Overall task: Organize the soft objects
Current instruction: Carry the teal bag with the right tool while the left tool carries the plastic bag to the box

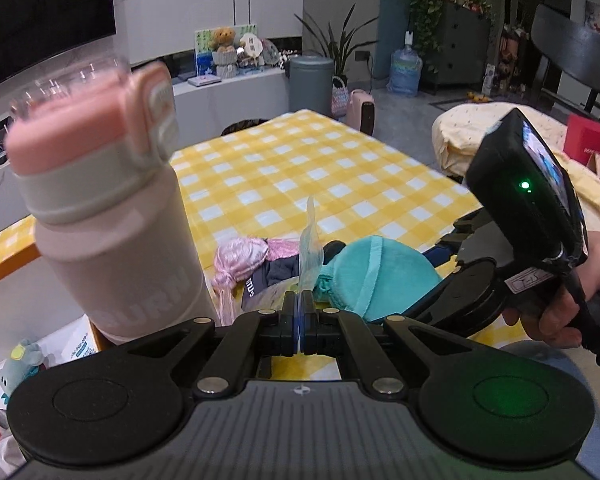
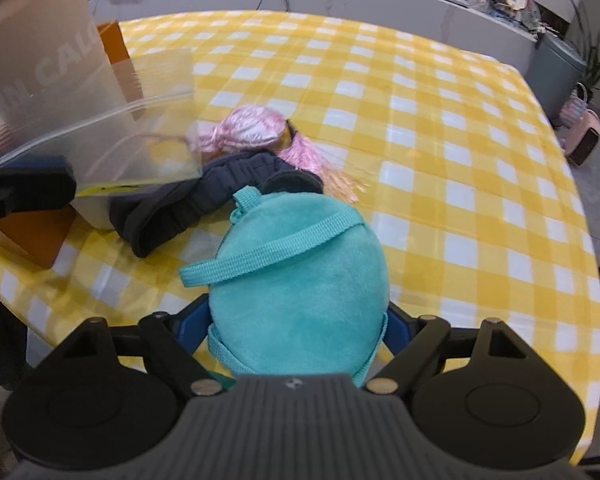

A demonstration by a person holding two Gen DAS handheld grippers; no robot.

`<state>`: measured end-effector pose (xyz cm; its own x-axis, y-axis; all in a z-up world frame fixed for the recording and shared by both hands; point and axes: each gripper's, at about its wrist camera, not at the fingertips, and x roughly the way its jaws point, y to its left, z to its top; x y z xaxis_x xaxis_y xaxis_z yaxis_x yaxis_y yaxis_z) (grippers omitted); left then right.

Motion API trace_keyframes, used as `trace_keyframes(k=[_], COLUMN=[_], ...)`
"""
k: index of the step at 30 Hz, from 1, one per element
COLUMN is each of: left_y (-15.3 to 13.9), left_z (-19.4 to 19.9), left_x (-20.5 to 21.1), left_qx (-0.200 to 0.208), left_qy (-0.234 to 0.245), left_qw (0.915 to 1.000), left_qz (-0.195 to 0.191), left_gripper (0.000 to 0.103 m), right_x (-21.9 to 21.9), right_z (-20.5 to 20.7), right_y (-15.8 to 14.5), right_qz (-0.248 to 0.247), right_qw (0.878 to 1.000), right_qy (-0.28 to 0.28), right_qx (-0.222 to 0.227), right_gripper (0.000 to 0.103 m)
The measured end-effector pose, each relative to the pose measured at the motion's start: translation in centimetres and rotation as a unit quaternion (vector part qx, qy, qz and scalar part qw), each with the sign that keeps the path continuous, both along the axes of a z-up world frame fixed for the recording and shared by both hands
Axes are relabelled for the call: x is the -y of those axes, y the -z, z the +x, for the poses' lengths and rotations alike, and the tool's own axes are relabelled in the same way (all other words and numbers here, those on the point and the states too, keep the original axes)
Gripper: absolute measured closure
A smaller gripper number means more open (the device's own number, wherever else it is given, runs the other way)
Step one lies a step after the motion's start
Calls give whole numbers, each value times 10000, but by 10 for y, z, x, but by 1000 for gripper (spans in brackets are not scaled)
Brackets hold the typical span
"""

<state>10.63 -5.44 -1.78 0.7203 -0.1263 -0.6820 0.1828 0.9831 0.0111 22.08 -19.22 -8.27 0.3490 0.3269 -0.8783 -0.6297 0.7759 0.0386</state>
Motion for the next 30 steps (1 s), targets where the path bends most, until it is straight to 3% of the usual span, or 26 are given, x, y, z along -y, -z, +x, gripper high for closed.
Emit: trace_keyframes(k=[16,30], left_y=[-44,-76], left_z=[-42,-82], left_x=[-8,-24], left_qx=[737,1233], left_qy=[-107,-314], left_qw=[9972,9919], left_qz=[-89,-32], left_gripper=[102,102], right_x=[33,17], right_z=[-38,-83], right_y=[-59,-104], right_qz=[619,1195], right_qw=[9937,9892], right_qy=[817,432], right_qx=[459,725], right_gripper=[20,20])
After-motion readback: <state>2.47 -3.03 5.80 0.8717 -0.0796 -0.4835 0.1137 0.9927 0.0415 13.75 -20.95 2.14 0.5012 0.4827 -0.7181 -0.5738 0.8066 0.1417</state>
